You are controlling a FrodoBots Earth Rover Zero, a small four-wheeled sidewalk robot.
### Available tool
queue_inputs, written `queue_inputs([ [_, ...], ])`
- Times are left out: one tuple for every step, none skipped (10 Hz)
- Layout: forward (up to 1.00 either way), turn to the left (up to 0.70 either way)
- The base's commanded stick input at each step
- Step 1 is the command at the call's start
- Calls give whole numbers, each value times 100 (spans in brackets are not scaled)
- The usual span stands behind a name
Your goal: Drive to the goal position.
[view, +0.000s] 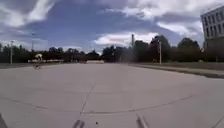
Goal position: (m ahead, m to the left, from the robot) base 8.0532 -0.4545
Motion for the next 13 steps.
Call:
queue_inputs([
  [100, 0],
  [100, 0],
  [100, 0],
  [100, 0],
  [100, 0],
  [100, 0],
  [100, 0],
  [100, 0],
  [100, 0],
  [100, 0],
  [100, 0],
  [100, 0],
  [100, 0],
])
